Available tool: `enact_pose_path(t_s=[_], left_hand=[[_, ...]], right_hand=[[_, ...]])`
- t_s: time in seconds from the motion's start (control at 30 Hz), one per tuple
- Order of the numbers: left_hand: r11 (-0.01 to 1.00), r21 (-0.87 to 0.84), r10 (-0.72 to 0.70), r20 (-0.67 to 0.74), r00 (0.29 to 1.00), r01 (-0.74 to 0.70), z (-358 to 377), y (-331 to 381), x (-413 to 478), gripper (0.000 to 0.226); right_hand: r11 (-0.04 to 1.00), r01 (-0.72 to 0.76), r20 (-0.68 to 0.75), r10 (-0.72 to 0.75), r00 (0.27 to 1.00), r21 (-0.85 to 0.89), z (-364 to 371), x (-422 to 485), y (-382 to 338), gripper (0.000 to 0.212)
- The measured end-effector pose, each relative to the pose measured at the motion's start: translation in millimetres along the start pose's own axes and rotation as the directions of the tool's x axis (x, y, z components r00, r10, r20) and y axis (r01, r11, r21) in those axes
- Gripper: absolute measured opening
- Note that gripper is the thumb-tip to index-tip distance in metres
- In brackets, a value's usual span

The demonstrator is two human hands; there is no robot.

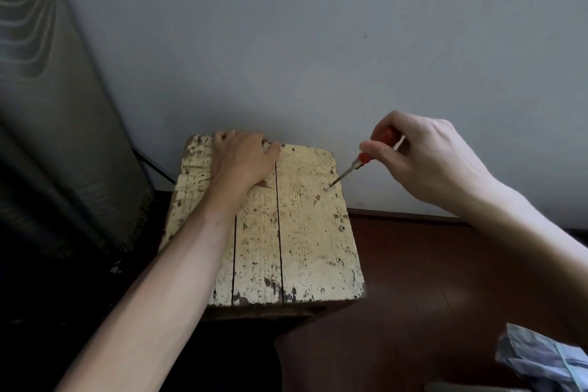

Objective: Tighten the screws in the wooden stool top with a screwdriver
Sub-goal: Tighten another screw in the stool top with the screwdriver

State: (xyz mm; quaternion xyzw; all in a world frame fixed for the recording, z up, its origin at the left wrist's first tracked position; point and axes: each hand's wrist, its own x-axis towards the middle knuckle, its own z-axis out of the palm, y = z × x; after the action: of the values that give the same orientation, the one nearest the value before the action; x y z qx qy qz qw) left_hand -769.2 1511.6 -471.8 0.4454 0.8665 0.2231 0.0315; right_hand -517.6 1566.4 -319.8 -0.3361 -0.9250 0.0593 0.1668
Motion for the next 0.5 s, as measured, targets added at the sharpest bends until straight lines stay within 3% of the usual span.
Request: enact_pose_path(t_s=[0.23,0.37,0.5], left_hand=[[1.0,-0.008,0.003,0.0,1.0,-0.003,-0.9,-0.3,-1.0,0.048],[1.0,0.008,-0.001,0.01,1.0,0.001,-2.9,1.0,-1.0,0.048],[1.0,0.013,-0.004,0.017,1.0,0.004,-4.6,2.8,-2.0,0.049]], right_hand=[[0.974,0.056,0.08,-0.076,0.994,0.221,-6.2,-8.3,1.5,0.021],[0.987,0.07,0.161,-0.094,0.982,0.146,-19.7,-6.7,5.2,0.028],[0.992,0.1,0.144,-0.11,0.984,0.072,-22.3,-4.7,5.9,0.026]])
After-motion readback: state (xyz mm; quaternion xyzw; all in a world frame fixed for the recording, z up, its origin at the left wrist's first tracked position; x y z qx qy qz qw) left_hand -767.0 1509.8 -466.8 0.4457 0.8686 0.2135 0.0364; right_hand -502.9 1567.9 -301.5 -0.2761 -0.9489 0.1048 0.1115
